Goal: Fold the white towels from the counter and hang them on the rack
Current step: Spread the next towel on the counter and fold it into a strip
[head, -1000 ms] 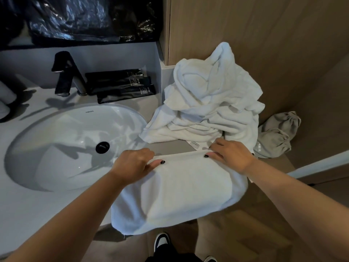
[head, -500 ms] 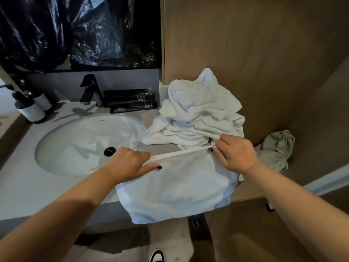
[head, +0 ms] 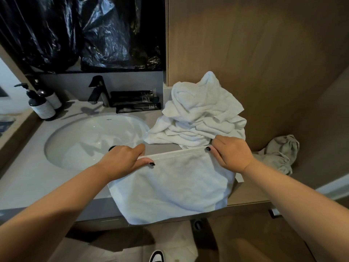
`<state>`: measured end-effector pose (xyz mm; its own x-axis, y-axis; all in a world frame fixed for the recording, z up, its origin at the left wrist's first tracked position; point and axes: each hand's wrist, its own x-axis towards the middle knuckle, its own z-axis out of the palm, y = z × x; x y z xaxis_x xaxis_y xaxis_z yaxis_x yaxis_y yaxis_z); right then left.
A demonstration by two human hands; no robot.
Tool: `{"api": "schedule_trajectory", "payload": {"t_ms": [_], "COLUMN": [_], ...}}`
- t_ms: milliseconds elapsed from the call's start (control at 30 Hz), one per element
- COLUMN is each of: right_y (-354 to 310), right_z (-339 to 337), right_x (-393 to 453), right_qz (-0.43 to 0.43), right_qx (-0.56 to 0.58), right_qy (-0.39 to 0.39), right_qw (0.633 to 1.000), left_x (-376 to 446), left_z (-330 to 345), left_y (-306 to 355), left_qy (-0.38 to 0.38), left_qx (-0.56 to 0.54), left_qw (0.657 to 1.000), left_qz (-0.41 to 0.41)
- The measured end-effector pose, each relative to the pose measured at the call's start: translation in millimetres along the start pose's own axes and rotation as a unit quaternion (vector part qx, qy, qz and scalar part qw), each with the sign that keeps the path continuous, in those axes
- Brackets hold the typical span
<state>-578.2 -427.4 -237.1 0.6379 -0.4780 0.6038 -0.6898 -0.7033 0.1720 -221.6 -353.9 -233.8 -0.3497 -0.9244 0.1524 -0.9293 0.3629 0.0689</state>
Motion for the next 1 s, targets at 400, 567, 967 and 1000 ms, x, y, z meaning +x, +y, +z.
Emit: {"api": "schedule_trajectory", "payload": {"t_ms": [400, 567, 967, 1000], "right_y": [-4, -5, -40, -56], "right_z": [87, 112, 132, 129], "right_x": [24, 25, 11, 19], "right_qz": [-0.012, 0.005, 0.074, 0.096], "right_qx": [-0.029, -0.029, -0.095, -0.075], "right_qy": [-0.043, -0.07, -0.138, -0.131], "right_qw": [0.999, 0.997, 0.983, 0.984], "left_x": [39, 41, 34, 34], "left_z": [49, 97, 130, 131], "left_y": [-43, -65, -88, -88], "left_qy": [-0.114, 0.014, 0.093, 0.093], "left_qx": [0.096, 0.148, -0.07, -0.074], "left_qw": [0.989, 0.989, 0.99, 0.99], "left_qz": [-0.015, 0.014, 0.075, 0.071]}}
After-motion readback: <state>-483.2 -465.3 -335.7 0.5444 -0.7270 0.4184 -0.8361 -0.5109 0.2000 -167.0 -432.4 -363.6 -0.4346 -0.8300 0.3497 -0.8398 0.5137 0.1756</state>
